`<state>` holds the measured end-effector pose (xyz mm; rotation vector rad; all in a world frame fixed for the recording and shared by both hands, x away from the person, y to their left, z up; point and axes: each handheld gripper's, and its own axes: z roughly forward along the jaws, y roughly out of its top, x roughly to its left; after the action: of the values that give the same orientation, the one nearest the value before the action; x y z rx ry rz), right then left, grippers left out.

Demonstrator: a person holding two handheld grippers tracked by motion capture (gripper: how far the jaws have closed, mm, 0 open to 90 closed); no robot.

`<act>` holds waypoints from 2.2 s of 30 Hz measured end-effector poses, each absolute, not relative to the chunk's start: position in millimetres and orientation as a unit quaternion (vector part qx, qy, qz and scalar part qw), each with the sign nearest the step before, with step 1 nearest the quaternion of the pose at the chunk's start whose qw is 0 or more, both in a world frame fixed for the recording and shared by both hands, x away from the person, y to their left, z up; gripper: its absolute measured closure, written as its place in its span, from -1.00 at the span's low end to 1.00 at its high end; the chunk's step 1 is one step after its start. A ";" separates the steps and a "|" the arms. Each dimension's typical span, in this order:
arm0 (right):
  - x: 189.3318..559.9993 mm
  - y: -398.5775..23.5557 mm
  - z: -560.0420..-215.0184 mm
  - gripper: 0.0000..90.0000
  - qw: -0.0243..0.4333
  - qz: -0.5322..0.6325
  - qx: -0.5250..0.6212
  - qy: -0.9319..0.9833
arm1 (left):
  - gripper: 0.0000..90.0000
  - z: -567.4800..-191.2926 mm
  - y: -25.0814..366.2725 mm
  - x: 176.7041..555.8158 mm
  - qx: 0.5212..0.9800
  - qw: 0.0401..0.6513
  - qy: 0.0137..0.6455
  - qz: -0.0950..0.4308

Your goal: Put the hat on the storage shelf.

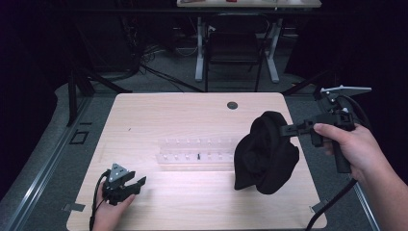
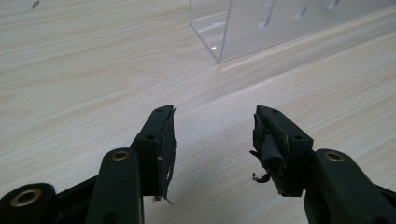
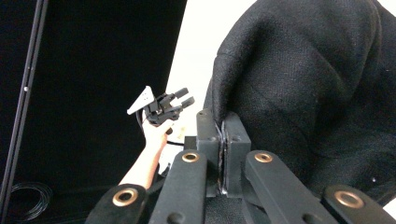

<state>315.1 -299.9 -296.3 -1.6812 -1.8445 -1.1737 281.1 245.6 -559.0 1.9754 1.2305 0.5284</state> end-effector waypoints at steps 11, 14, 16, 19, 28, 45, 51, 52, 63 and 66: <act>324.9 -290.1 -269.4 0.97 0.183 -0.450 -0.579 -0.655 | 0.09 -558.4 246.2 281.4 0.770 0.369 0.479 0.204; 328.9 -286.1 -266.1 0.97 0.182 -0.456 -0.575 -0.655 | 0.09 -558.4 246.3 281.5 0.770 0.369 0.478 0.204; 330.3 -284.6 -265.5 0.97 0.182 -0.457 -0.575 -0.654 | 0.08 -558.4 246.4 281.4 0.770 0.369 0.478 0.204; 336.0 -280.6 -263.8 0.97 0.181 -0.457 -0.574 -0.655 | 0.08 -558.4 246.6 281.6 0.770 0.370 0.477 0.204; 350.9 -267.9 -261.4 0.97 0.180 -0.460 -0.574 -0.653 | 0.03 -558.4 247.0 282.1 0.770 0.371 0.479 0.200; 372.7 -242.5 -263.8 0.97 0.180 -0.456 -0.574 -0.656 | 0.01 -558.1 248.4 283.0 0.770 0.371 0.479 0.198; 378.1 -237.5 -265.8 0.97 0.181 -0.456 -0.575 -0.654 | 0.01 -557.9 248.7 283.1 0.770 0.371 0.479 0.199; 379.7 -235.4 -266.5 0.97 0.180 -0.455 -0.575 -0.656 | 0.01 -557.9 248.8 283.1 0.770 0.371 0.479 0.199; 391.8 -221.2 -273.2 0.97 0.178 -0.448 -0.578 -0.658 | 0.01 -558.2 249.6 283.9 0.769 0.373 0.481 0.197; 394.1 -218.0 -274.7 0.97 0.178 -0.447 -0.578 -0.659 | 0.01 -558.2 249.1 283.9 0.769 0.373 0.480 0.198</act>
<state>394.1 -218.0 -274.7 -1.6368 -1.8636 -1.2656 283.9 249.1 -558.2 1.9715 1.2291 0.5066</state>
